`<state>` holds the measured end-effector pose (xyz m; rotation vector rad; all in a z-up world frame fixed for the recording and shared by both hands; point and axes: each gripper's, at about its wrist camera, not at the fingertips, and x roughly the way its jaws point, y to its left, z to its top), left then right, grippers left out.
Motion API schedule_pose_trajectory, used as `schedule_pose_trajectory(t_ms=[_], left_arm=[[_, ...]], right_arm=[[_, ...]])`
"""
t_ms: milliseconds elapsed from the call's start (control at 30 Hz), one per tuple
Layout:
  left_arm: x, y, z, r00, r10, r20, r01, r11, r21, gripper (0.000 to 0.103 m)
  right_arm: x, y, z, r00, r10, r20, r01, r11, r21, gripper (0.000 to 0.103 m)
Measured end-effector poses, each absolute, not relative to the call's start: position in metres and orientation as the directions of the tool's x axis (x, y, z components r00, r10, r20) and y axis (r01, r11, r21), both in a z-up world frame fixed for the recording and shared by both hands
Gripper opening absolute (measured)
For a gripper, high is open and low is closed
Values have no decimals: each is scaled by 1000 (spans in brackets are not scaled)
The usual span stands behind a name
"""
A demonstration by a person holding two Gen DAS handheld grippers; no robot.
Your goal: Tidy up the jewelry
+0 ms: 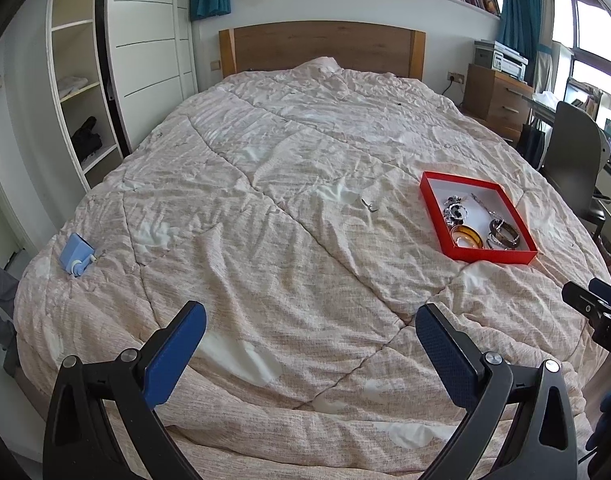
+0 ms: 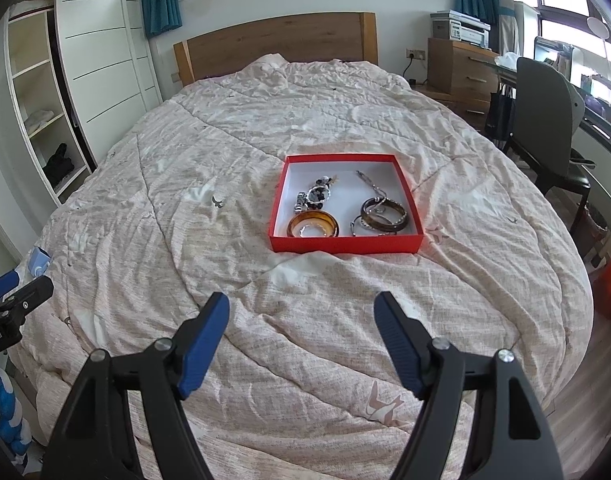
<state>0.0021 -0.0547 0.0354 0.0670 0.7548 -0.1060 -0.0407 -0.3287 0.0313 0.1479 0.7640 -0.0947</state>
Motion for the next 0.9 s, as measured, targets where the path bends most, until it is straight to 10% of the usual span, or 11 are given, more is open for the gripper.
schedule_pose_trajectory(t_ms=[900], left_arm=[[0, -57, 28, 713, -84, -696, 128, 992, 12, 103]], right_arm=[[-41, -328, 30, 715, -31, -698, 137, 986, 97, 74]])
